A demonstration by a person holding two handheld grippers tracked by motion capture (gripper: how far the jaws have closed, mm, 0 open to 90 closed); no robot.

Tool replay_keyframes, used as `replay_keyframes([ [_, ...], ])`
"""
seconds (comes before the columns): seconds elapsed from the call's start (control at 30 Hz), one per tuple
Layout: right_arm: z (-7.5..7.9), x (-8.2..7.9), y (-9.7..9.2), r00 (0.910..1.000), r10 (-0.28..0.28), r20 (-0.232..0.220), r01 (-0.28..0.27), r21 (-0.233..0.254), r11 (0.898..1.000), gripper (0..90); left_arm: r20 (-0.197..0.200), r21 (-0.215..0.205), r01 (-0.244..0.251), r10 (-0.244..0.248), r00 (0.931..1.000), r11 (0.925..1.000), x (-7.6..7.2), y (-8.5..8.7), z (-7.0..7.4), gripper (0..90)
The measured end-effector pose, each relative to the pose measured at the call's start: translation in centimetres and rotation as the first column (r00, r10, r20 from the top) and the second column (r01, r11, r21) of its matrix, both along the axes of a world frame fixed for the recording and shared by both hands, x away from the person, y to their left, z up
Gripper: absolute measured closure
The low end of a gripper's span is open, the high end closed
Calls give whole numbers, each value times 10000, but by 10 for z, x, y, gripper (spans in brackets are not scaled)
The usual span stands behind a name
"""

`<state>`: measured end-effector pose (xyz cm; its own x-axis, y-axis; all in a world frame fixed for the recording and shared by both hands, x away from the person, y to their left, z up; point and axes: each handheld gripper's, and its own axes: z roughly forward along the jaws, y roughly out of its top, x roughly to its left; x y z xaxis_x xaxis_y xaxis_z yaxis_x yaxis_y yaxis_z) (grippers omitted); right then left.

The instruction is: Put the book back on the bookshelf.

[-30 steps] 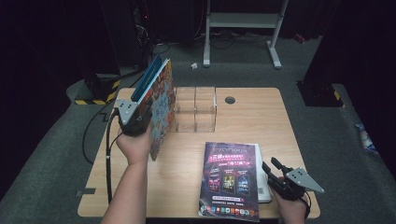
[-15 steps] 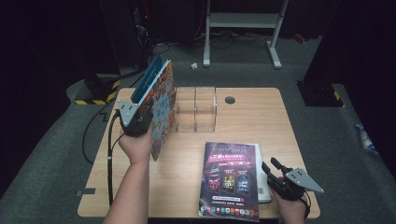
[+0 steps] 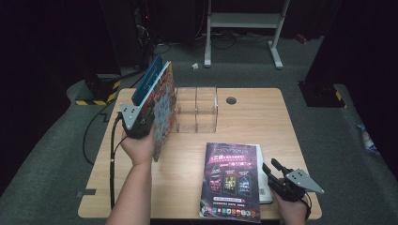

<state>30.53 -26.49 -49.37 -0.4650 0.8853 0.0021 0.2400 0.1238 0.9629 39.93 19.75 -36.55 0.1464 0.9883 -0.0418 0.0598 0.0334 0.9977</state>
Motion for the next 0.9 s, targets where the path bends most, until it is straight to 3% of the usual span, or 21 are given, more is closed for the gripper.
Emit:
replay_keyframes([
  [0.17, -1, 0, 1, 10000, 13, -45, -13, 3, 10000, 565, 77, 7, 40, -40, 10000, 10000, -1, 0, -4, 812],
  [0.4, -1, 0, 0, 10000, 3, -40, -3, 2, 10000, 565, 59, 341, 377, -379, 9993, 9987, -9, 1, -11, 806],
  [0.73, -1, 0, 4, 9999, 51, -102, -52, -54, 10000, 565, -255, 68, 483, -481, 9985, 9988, -20, 15, -22, 799],
  [0.9, -2, 1, 5, 9999, 63, -78, -64, -111, 9999, 565, -436, 340, 618, -603, 9972, 9975, -22, 16, -20, 788],
])
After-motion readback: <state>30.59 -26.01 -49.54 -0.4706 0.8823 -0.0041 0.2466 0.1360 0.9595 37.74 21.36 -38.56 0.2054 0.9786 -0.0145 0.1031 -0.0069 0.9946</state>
